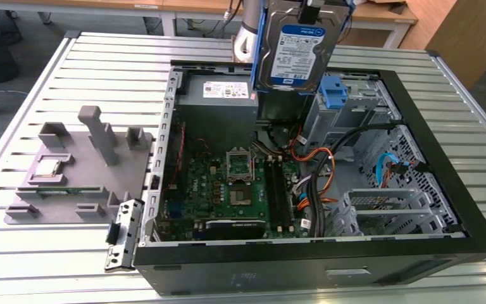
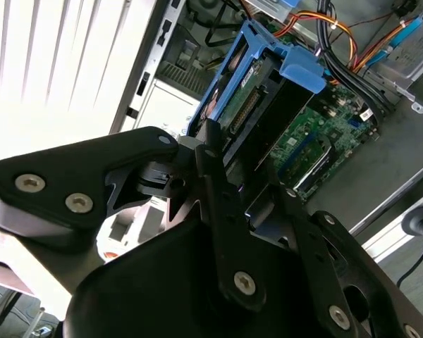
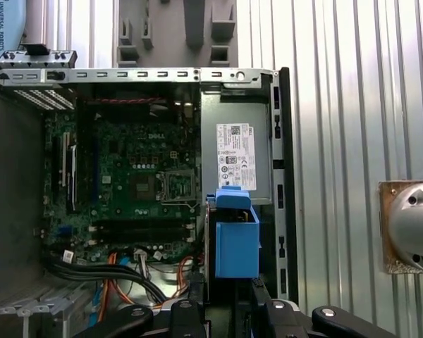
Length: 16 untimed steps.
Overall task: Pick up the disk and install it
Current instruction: 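Pick up the disk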
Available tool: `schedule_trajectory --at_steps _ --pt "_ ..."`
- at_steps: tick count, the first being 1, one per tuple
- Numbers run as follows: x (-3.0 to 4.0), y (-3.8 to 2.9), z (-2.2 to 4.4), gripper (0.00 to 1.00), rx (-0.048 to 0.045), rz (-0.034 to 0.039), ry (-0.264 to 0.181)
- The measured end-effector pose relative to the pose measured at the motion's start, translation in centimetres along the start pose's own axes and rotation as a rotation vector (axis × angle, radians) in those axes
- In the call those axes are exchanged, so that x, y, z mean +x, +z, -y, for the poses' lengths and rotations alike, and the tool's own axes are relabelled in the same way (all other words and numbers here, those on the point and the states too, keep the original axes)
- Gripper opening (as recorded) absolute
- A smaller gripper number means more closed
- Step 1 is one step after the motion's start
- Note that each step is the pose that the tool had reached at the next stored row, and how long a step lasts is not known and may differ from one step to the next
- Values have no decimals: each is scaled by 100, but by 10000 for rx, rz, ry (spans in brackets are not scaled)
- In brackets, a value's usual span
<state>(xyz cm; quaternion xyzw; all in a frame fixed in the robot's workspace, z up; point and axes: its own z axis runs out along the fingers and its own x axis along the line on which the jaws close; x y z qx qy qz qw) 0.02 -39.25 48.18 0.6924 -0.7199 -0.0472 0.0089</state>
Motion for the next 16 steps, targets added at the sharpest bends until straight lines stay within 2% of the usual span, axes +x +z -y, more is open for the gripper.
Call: schedule_trajectory --at_steps 16 --pt "68 -6 28 35 0 1 12"
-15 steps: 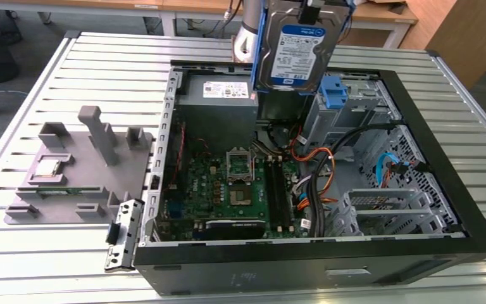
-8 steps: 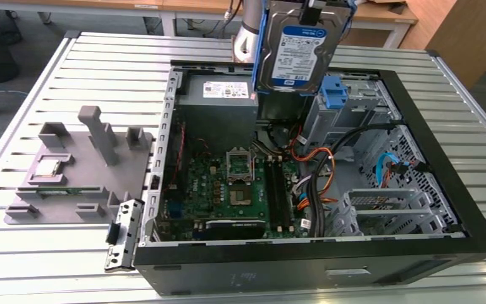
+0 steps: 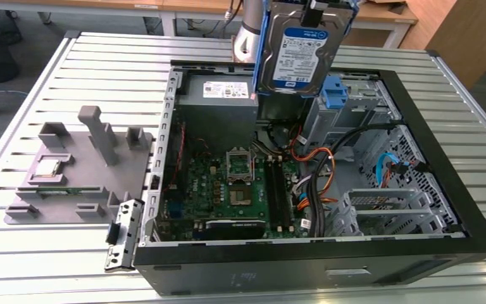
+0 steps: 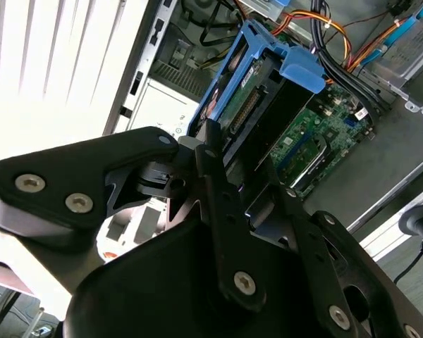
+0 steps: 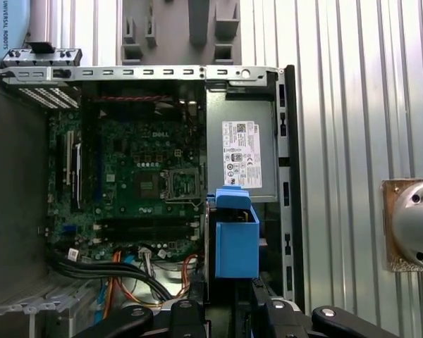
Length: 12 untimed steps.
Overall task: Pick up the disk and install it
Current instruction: 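Pick up the disk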
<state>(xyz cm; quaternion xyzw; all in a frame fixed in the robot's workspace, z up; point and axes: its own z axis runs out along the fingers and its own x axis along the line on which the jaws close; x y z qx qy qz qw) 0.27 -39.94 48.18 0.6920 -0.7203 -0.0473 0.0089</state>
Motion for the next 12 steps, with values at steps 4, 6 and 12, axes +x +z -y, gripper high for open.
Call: schedule_trajectory --at_steps 4,6,12 --pt "41 -3 9 35 0 0 4" --pt "59 -3 11 35 1 1 7" --pt "120 -7 20 35 1 2 14"
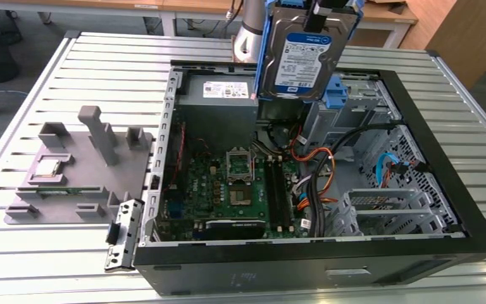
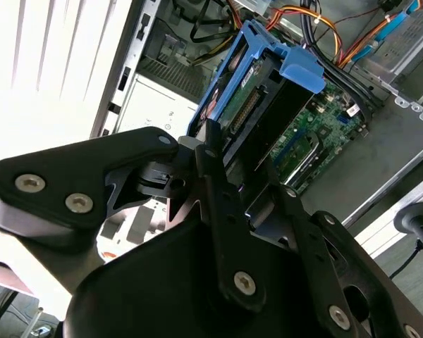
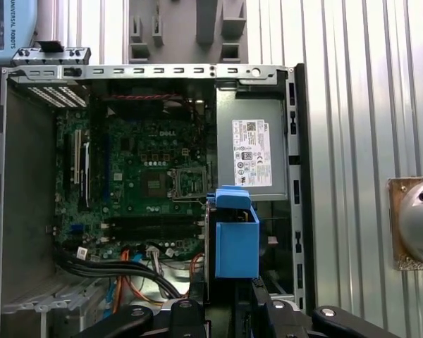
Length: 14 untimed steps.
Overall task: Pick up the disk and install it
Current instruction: 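Pick up the disk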
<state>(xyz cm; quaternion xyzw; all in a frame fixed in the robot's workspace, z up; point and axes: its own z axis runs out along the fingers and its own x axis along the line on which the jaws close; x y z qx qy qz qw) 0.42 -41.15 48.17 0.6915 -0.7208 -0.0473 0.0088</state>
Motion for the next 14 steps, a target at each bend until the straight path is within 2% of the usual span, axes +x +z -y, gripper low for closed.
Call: schedule_trajectory --at_steps 14 --pt "174 -9 15 35 0 2 11"
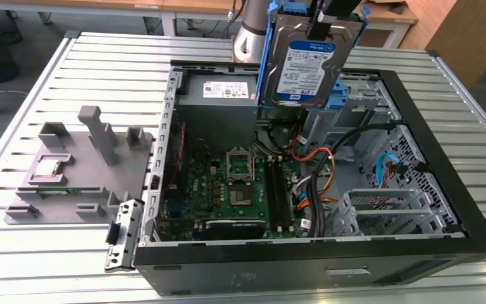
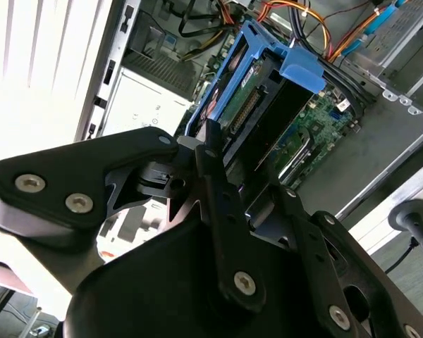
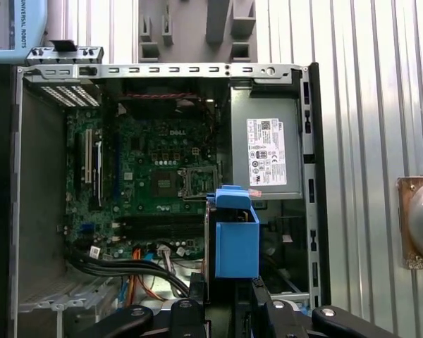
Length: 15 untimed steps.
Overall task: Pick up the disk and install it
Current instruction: 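Pick up the disk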
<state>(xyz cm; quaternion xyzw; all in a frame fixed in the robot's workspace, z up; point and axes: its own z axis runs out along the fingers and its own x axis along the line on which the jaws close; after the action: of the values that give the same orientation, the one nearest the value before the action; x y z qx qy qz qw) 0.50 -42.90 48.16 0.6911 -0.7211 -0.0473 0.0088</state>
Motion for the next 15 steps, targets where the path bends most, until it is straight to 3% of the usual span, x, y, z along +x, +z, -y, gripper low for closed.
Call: schedule_trajectory --at_steps 15 --pt "227 -12 19 35 0 9 8"
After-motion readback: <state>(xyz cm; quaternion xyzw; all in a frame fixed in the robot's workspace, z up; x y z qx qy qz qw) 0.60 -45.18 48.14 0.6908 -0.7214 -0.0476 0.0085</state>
